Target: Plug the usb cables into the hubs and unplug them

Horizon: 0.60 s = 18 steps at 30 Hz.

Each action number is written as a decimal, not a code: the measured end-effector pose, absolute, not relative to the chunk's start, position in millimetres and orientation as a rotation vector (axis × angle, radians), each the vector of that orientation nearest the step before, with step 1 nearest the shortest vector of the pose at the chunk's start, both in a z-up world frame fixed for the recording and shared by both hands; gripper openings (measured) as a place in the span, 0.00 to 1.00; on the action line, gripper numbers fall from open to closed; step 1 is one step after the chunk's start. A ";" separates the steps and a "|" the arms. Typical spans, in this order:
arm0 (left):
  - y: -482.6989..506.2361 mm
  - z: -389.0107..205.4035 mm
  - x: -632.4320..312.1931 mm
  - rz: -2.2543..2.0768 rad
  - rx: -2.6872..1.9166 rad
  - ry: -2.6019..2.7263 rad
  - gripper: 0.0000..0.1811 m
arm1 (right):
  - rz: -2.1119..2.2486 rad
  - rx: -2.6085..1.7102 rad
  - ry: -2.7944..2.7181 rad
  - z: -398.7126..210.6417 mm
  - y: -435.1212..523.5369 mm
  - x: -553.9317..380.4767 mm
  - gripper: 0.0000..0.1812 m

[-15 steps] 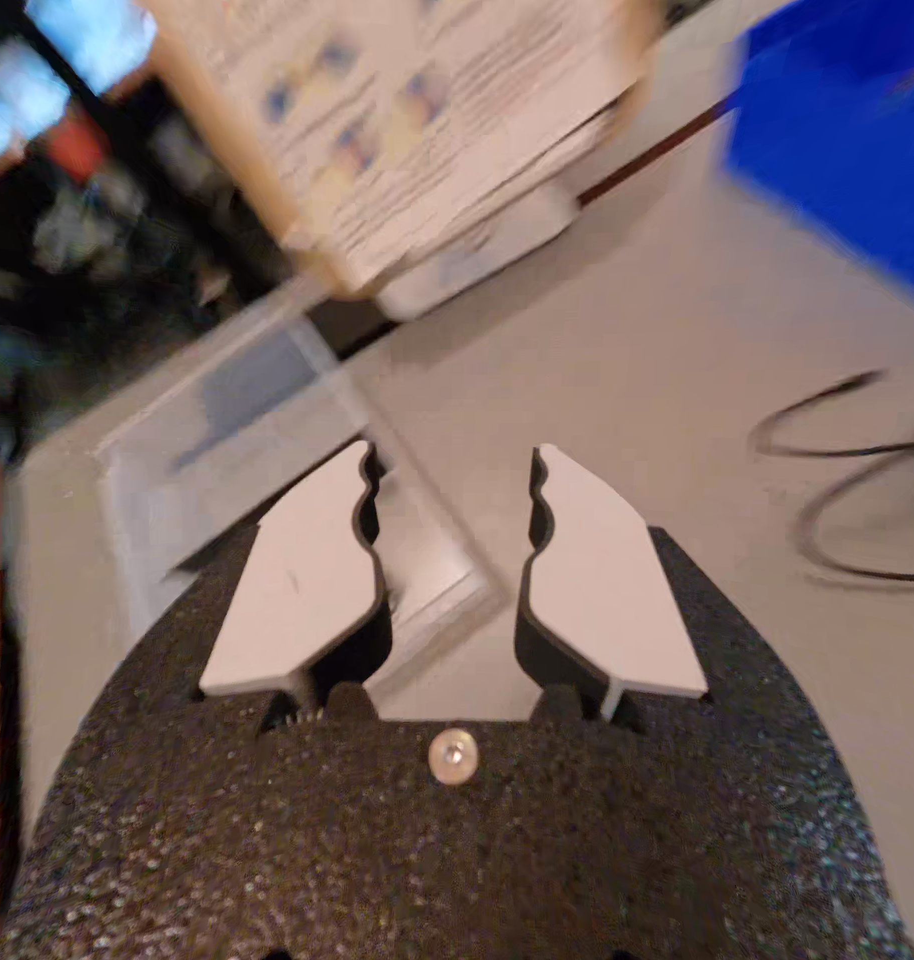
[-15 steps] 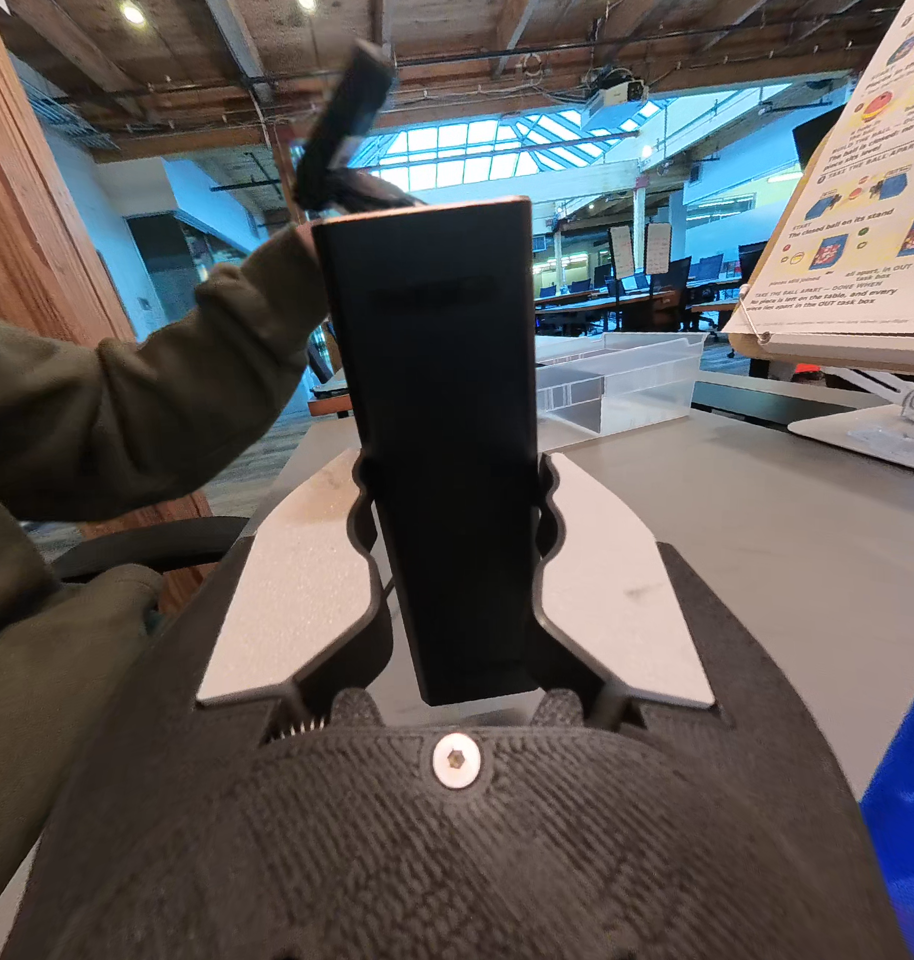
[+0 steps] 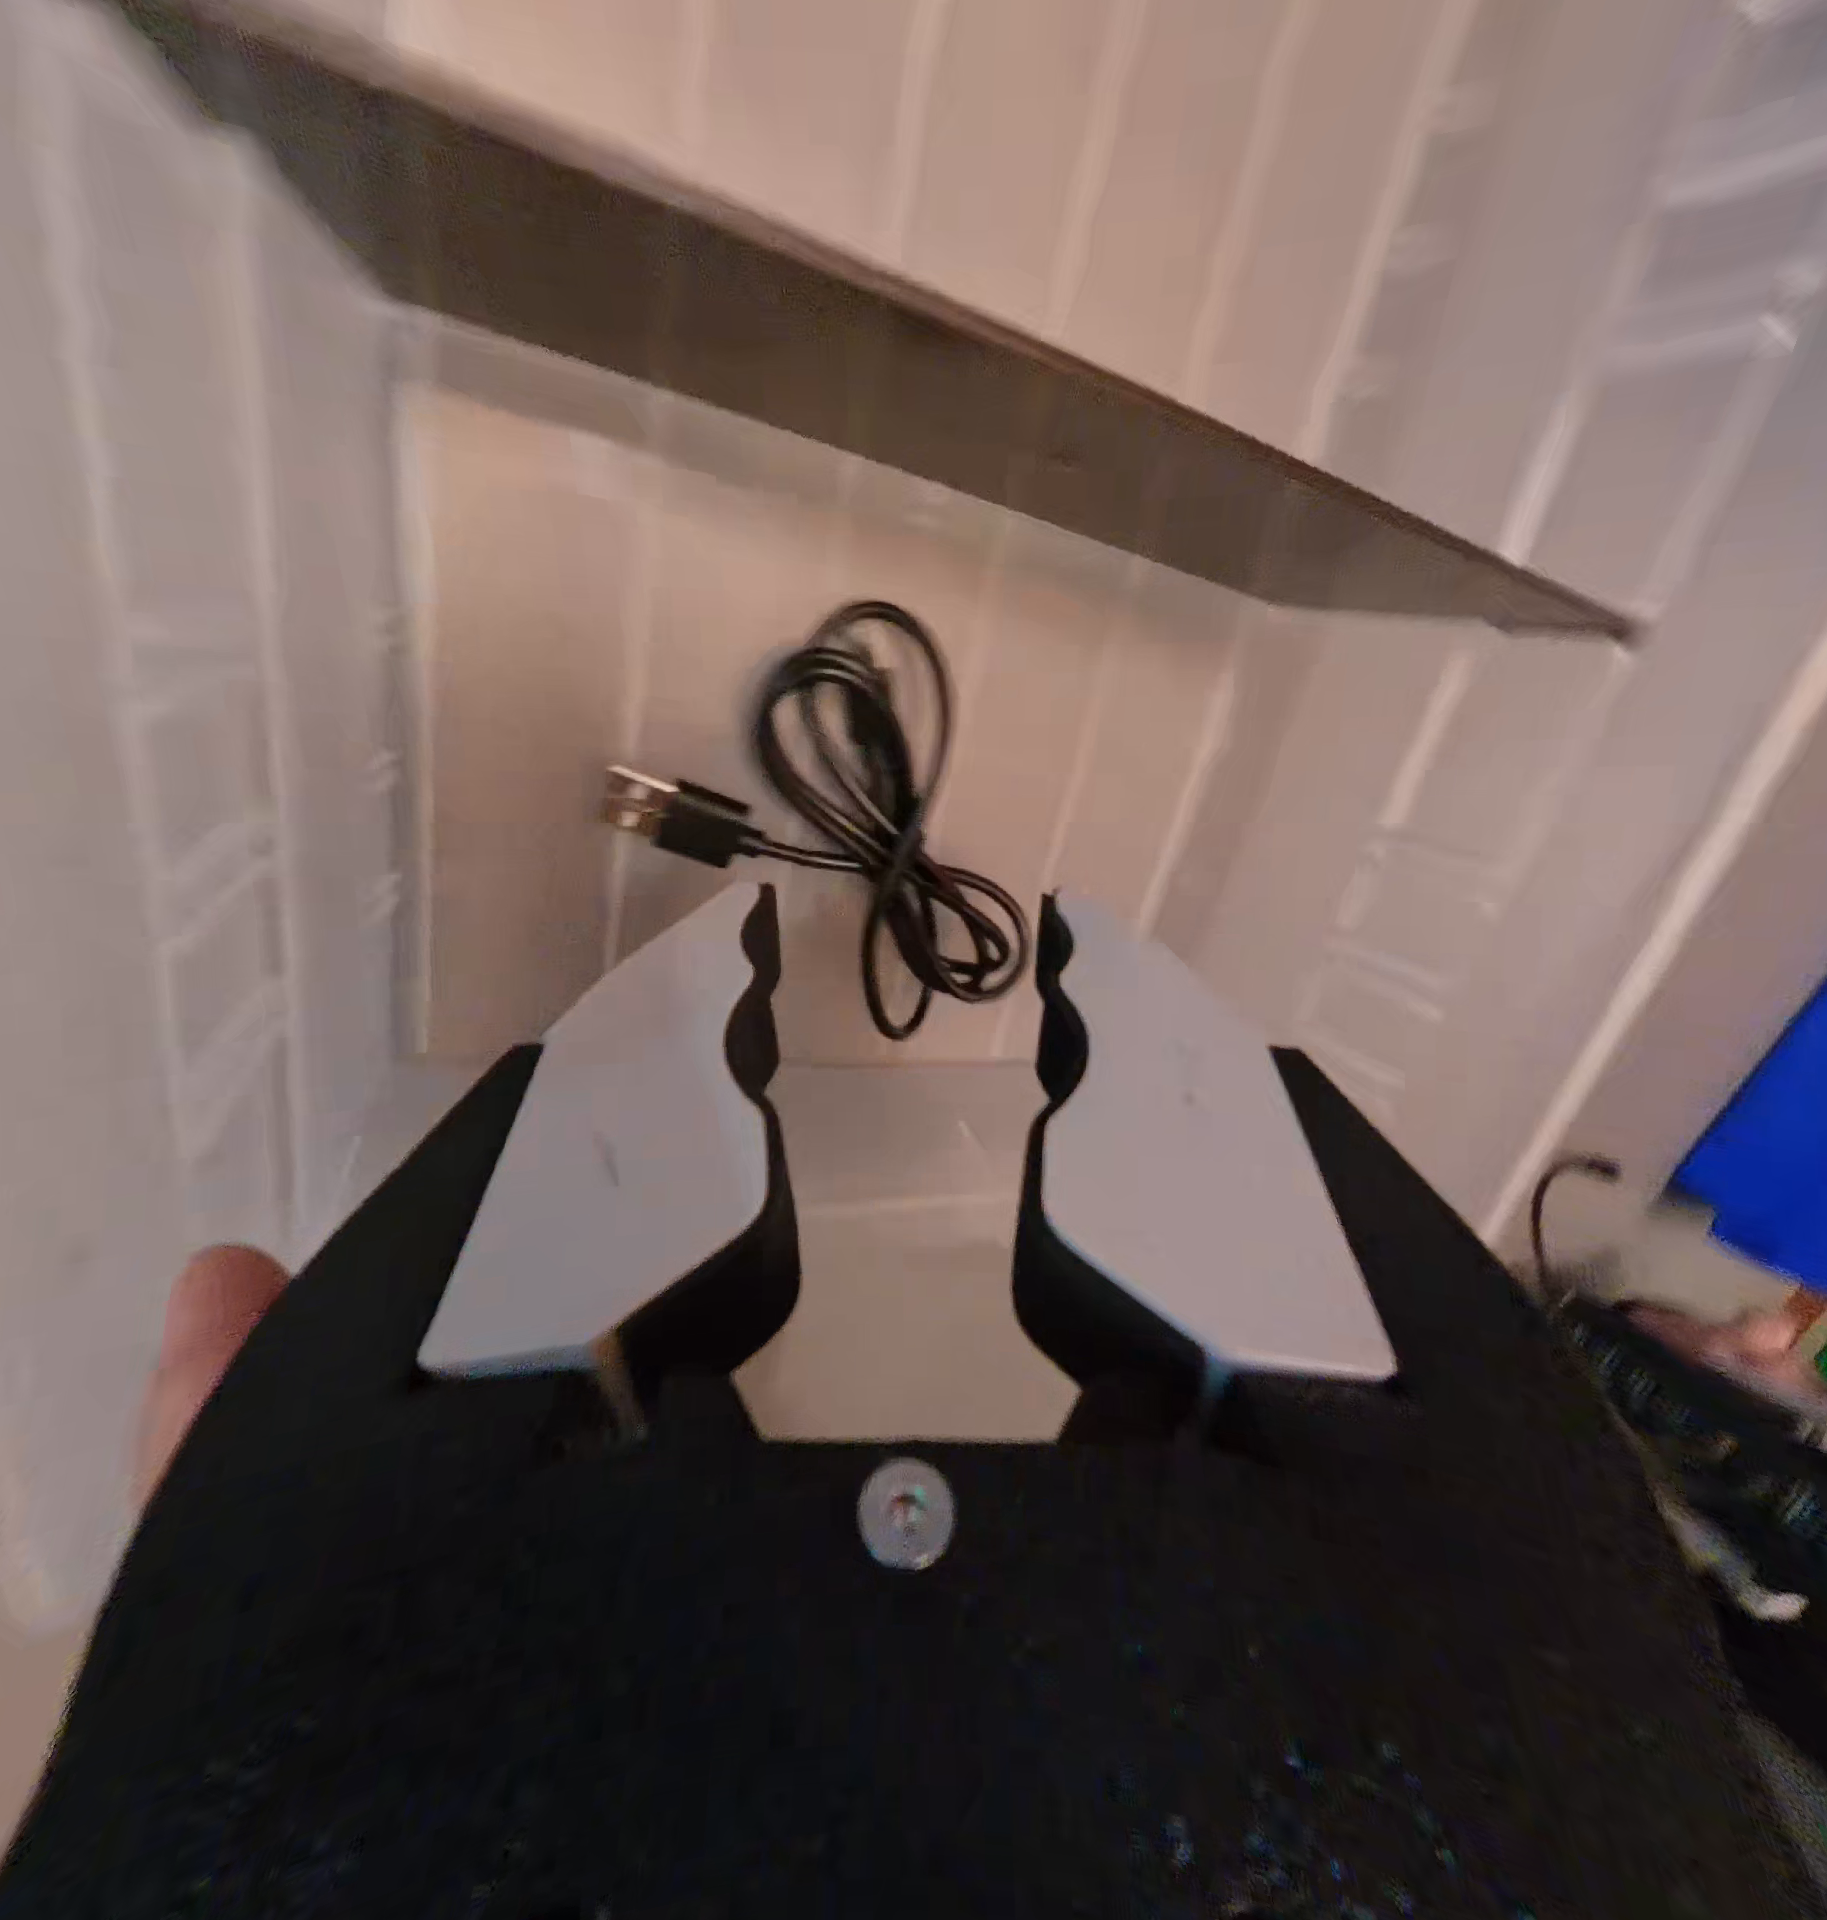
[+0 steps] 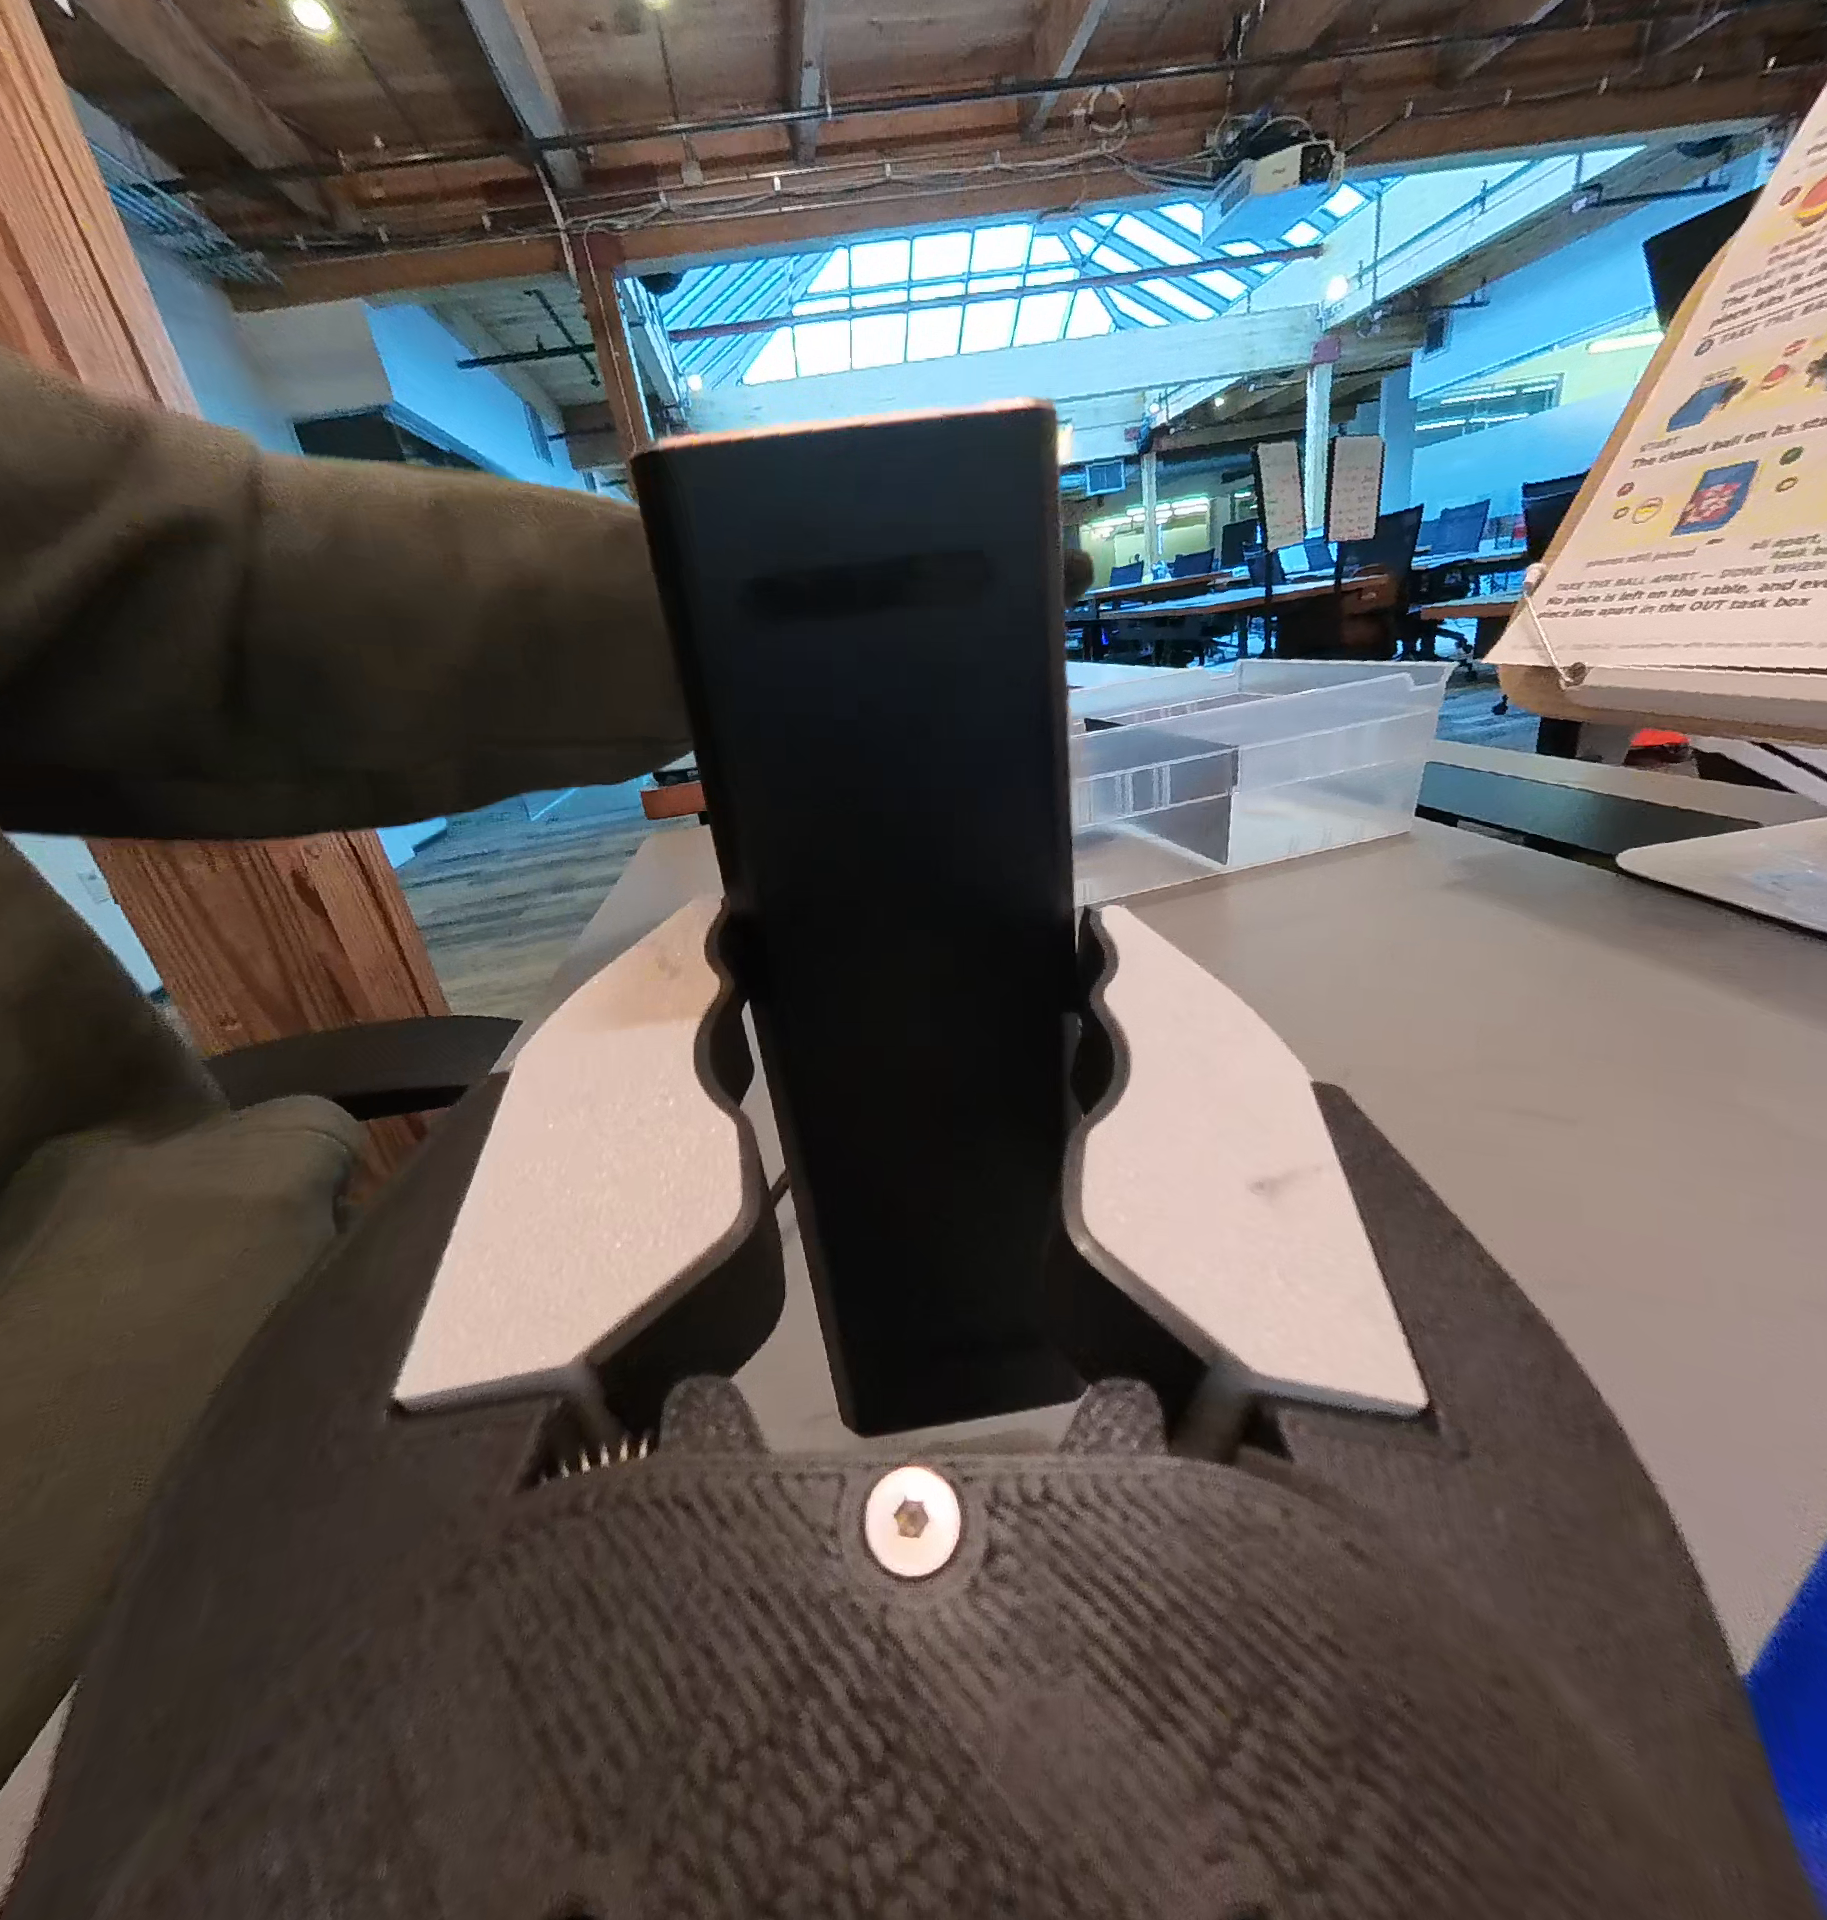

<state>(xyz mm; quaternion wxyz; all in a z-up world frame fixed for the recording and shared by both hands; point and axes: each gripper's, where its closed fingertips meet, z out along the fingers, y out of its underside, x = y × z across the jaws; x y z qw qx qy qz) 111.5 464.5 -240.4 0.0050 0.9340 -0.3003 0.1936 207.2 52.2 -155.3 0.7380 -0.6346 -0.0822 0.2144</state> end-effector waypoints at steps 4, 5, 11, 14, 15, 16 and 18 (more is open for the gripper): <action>474.4 -252.6 109.1 0.588 3.018 -0.585 0.25 | 0.480 -1.382 -0.185 -154.3 50.8 206.9 0.34; 475.8 -254.9 107.8 0.545 3.043 -0.553 0.26 | 0.483 -1.379 -0.188 -153.9 50.3 206.6 0.34; 475.2 -268.7 102.9 0.377 3.114 -0.382 0.22 | 0.486 -1.376 -0.200 -153.7 49.8 205.0 0.34; 470.0 -273.8 109.4 0.352 3.108 -0.378 0.22 | 0.489 -1.373 -0.206 -153.4 49.2 204.3 0.34; 470.3 -275.2 110.3 0.336 3.119 -0.366 0.22 | 0.491 -1.373 -0.209 -153.5 49.0 203.8 0.34; 470.5 -277.2 110.4 0.316 3.127 -0.371 0.21 | 0.493 -1.372 -0.215 -153.4 48.8 203.0 0.34; 472.0 -278.8 109.9 0.266 3.146 -0.414 0.20 | 0.491 -1.375 -0.218 -153.7 49.0 202.6 0.34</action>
